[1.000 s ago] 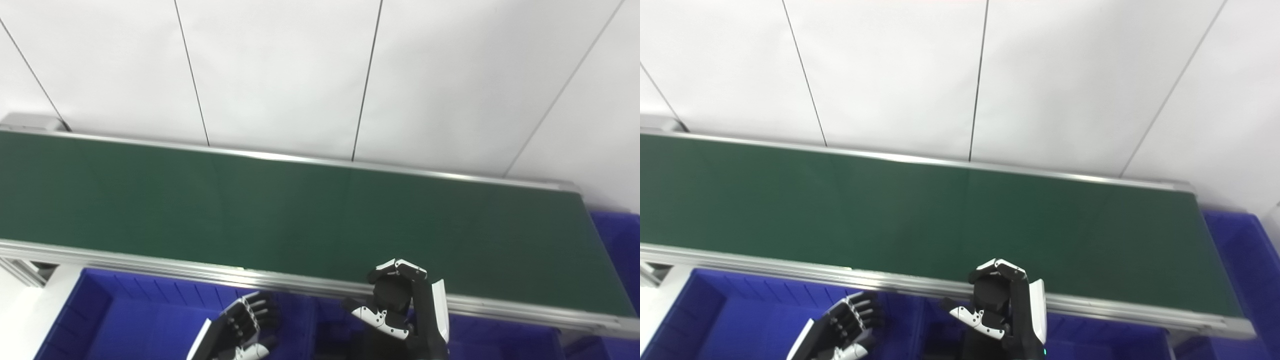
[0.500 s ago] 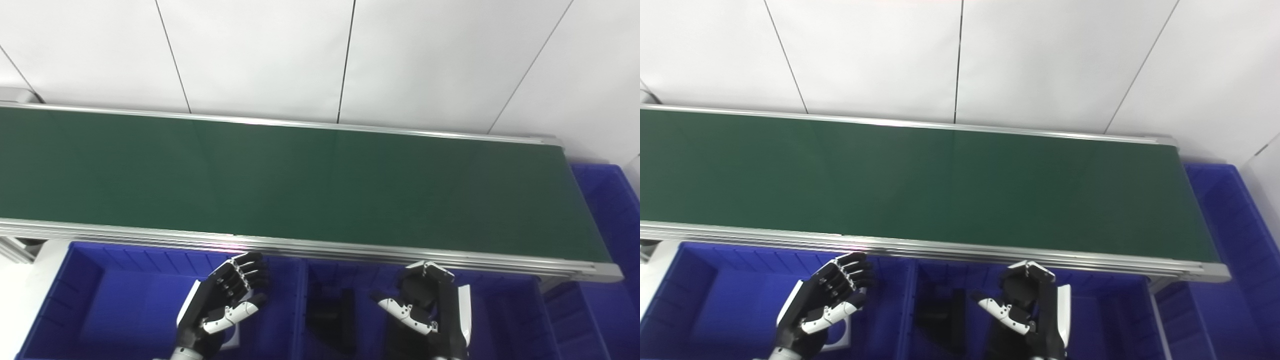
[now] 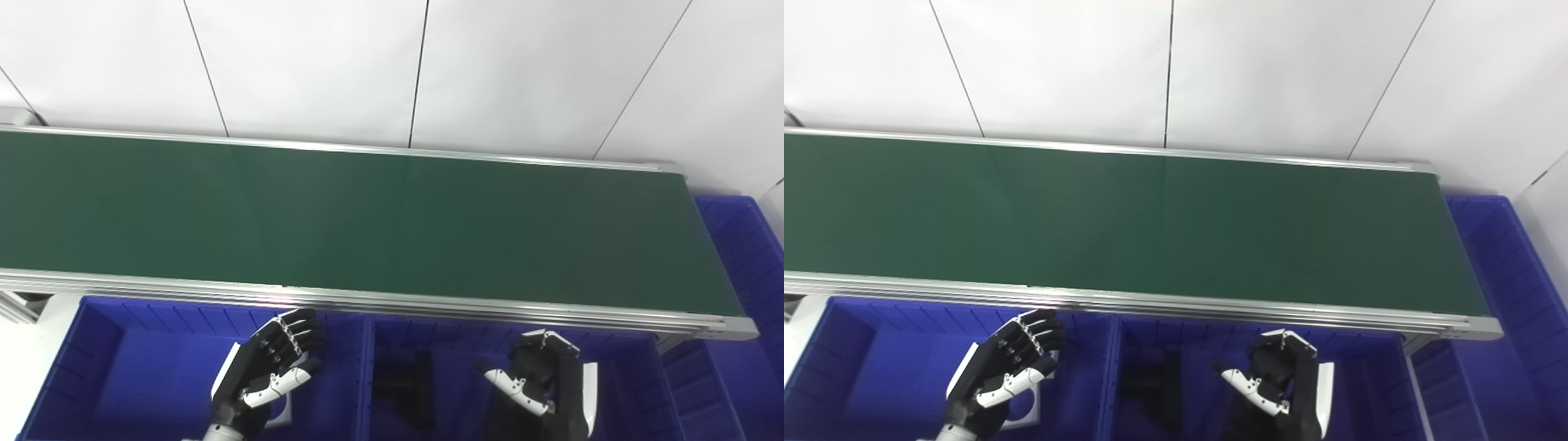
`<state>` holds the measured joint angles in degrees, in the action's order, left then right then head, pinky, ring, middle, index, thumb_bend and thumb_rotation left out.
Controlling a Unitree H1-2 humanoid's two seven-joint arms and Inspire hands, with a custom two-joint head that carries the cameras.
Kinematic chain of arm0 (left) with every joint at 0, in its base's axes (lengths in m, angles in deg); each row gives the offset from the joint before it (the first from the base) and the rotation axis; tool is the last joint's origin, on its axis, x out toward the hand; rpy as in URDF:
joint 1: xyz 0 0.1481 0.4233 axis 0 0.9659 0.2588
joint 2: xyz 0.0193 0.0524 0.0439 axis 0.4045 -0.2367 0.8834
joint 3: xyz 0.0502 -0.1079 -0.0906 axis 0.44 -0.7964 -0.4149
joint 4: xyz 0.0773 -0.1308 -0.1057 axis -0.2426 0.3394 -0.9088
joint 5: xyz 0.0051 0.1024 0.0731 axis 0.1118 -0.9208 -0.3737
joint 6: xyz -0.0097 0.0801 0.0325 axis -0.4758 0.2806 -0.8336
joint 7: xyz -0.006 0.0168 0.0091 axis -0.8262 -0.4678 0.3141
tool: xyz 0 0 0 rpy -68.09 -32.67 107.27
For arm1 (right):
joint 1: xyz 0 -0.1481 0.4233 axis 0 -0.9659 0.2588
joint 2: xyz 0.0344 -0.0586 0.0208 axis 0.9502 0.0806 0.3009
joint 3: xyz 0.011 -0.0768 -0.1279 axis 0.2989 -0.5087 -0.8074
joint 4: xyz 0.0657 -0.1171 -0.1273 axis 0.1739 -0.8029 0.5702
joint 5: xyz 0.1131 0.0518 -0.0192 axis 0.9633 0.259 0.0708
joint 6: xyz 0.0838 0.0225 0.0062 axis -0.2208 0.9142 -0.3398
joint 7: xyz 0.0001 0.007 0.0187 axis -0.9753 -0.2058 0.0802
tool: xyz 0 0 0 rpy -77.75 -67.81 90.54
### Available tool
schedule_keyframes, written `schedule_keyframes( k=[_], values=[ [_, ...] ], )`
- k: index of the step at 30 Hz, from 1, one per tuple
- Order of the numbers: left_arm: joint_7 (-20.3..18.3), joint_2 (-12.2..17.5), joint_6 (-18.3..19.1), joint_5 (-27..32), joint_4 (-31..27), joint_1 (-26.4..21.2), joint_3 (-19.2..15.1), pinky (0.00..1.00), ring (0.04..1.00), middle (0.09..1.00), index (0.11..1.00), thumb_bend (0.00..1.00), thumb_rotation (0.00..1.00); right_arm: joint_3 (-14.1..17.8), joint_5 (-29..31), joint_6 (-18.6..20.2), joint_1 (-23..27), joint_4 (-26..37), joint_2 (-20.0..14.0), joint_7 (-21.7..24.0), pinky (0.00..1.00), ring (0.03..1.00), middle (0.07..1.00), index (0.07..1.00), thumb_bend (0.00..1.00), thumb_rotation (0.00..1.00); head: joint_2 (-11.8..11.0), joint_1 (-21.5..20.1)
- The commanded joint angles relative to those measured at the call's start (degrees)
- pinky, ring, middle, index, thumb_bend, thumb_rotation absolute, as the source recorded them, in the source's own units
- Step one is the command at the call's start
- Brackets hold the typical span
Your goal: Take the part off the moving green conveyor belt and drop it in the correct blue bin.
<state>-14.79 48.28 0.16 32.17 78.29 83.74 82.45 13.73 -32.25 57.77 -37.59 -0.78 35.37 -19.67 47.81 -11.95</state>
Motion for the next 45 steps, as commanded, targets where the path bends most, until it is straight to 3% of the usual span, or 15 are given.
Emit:
schedule_keyframes(
  k=[1, 4, 11, 15, 21, 26, 32, 39, 45],
  values=[
    [-0.9, 0.5, -0.8, 0.7, -1.7, -0.4, 0.0, 0.70, 0.662, 0.689, 0.703, 0.65, 0.00, -0.6, -0.6, -0.3, -0.3, 2.6, 0.7, 0.5, 0.53, 0.582, 0.573, 0.646, 0.65, 0.08, 0.0, 0.1],
    [-1.0, 0.6, -0.7, 0.8, -1.6, -0.5, 0.0, 0.69, 0.666, 0.691, 0.704, 0.64, 0.00, -1.3, -0.5, 0.4, -0.9, 3.5, 0.6, 1.4, 0.70, 0.757, 0.775, 0.789, 0.76, 0.32, -0.1, 0.1],
    [-0.9, 0.3, -0.7, 0.8, -1.6, -0.6, 0.0, 0.67, 0.663, 0.685, 0.701, 0.65, 0.00, -2.2, -4.1, 1.4, -1.4, 4.6, -0.4, 2.0, 0.82, 0.874, 0.902, 0.909, 0.79, 0.49, -0.4, 0.4],
    [-1.0, 0.4, -0.6, 0.8, -1.4, -0.7, 0.0, 0.68, 0.664, 0.686, 0.702, 0.65, 0.00, -2.9, -5.2, 0.8, -1.6, 5.1, -1.0, 2.7, 0.88, 0.924, 0.961, 0.967, 0.73, 0.42, -0.7, 0.6],
    [-0.5, 0.3, -0.5, -0.1, -1.0, -0.9, 0.1, 0.68, 0.660, 0.688, 0.705, 0.65, 0.00, -3.6, -3.1, -0.4, -2.3, 5.6, -1.1, 3.4, 0.88, 0.928, 0.962, 0.970, 0.70, 0.32, -2.3, 0.7],
    [-1.0, 0.3, -2.3, -0.5, 1.4, -1.5, 0.0, 0.67, 0.663, 0.692, 0.713, 0.63, 0.00, -4.2, -1.7, -3.6, -2.4, 3.5, -1.4, 2.7, 0.76, 0.861, 0.899, 0.891, 0.70, 0.22, -4.0, 0.3],
    [-1.7, 0.4, -3.9, 0.0, 5.4, -3.1, -0.7, 0.66, 0.660, 0.689, 0.712, 0.64, 0.00, -7.7, -1.2, -3.9, -2.1, -0.2, -2.2, -0.4, 0.71, 0.820, 0.870, 0.855, 0.68, 0.17, -7.2, -1.4],
    [-2.3, 0.4, -4.8, -0.1, 6.7, -4.5, -0.8, 0.69, 0.666, 0.696, 0.717, 0.62, 0.00, -10.7, -1.1, -3.9, -1.6, -1.9, -3.4, -2.6, 0.69, 0.804, 0.868, 0.862, 0.65, 0.11, -6.0, -1.7],
    [-2.0, 0.4, -3.9, -0.4, 6.0, -4.8, -0.8, 0.68, 0.669, 0.693, 0.716, 0.64, 0.00, -9.9, -0.9, -3.8, -1.5, -1.2, -3.4, -2.2, 0.70, 0.786, 0.845, 0.855, 0.64, 0.05, -5.7, -2.2]
  ],
)
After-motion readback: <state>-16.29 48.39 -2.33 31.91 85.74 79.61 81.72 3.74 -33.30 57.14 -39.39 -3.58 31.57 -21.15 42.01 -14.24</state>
